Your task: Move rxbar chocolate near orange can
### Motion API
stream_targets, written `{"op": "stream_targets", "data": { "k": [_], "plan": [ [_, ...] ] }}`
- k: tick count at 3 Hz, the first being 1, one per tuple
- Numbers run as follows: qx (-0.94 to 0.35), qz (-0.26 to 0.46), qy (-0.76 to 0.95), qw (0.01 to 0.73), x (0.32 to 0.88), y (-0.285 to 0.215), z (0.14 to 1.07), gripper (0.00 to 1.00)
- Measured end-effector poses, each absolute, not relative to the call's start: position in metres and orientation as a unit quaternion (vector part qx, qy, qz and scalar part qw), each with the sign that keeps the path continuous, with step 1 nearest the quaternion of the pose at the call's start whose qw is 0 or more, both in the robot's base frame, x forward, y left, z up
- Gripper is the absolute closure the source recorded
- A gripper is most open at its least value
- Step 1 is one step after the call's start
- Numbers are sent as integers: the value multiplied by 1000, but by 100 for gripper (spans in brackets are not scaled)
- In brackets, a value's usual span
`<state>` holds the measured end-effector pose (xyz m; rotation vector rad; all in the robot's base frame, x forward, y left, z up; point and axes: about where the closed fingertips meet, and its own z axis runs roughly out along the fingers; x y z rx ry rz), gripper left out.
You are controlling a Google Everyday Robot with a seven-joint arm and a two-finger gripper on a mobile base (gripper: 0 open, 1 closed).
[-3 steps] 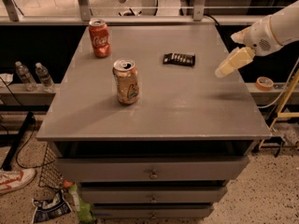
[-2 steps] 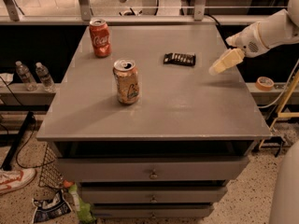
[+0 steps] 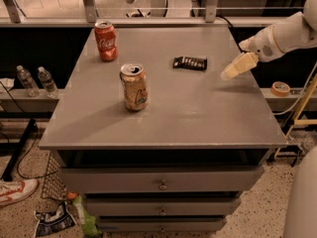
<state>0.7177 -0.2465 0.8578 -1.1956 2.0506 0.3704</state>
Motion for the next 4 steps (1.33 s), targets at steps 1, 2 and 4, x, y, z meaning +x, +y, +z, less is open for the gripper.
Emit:
{"op": "stream_targets", "data": {
  "k": [1, 2, 4],
  "plan": [
    [-463, 166, 785, 377, 732, -230, 856, 0],
    [-462, 181, 777, 387, 748, -210, 852, 0],
    [-464, 194, 778, 375, 769, -176, 840, 0]
  ]
}}
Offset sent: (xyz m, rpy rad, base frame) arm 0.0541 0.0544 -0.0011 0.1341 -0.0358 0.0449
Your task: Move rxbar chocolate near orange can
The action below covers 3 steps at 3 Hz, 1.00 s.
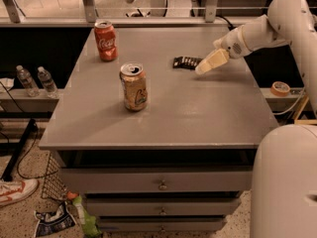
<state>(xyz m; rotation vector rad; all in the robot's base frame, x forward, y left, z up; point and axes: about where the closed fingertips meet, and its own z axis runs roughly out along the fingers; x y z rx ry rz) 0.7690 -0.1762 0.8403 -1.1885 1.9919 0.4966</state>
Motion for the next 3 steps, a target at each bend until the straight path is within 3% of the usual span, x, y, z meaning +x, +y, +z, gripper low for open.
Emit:
{"op": "stream_targets", "data": {
  "k": [3],
  "plan": [
    [-470, 214, 781, 351, 776, -156, 824, 69]
  ]
}}
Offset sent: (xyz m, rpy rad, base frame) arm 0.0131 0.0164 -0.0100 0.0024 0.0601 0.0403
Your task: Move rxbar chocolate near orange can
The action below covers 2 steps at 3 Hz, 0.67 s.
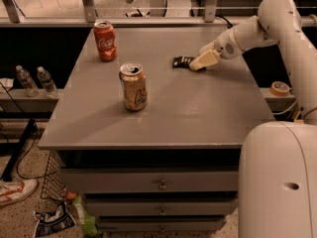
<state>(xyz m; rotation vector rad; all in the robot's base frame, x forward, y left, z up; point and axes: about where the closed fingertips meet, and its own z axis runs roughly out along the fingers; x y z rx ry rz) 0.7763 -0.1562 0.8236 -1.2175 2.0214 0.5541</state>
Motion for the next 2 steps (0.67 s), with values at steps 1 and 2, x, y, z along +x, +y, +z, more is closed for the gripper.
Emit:
{"op": "stream_targets", "data": {
  "k": [1, 2],
  "plan": [
    [-470, 214, 781, 351, 776, -156, 825, 93],
    [-470, 214, 781, 351, 776, -156, 826, 100]
  ]
}}
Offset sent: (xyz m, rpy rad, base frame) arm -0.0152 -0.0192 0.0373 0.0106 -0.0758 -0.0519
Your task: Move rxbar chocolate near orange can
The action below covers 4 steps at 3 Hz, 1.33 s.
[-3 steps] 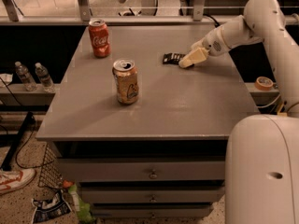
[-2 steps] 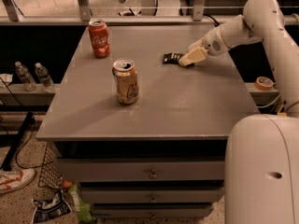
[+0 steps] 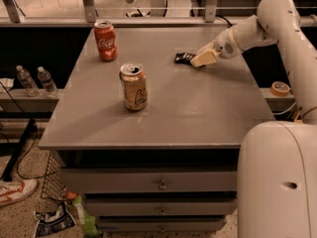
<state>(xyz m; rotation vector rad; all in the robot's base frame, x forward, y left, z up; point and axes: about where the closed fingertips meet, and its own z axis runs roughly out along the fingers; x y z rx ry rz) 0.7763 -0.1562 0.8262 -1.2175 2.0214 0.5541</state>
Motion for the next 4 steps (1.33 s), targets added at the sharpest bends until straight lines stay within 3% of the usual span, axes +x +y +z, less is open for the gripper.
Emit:
{"op": "stream_targets", "data": {
  "k": [3, 4],
  "plan": [
    [-467, 203, 773, 378, 761, -175, 852, 100],
    [-468, 194, 750, 426, 697, -198, 894, 100]
  ]
}}
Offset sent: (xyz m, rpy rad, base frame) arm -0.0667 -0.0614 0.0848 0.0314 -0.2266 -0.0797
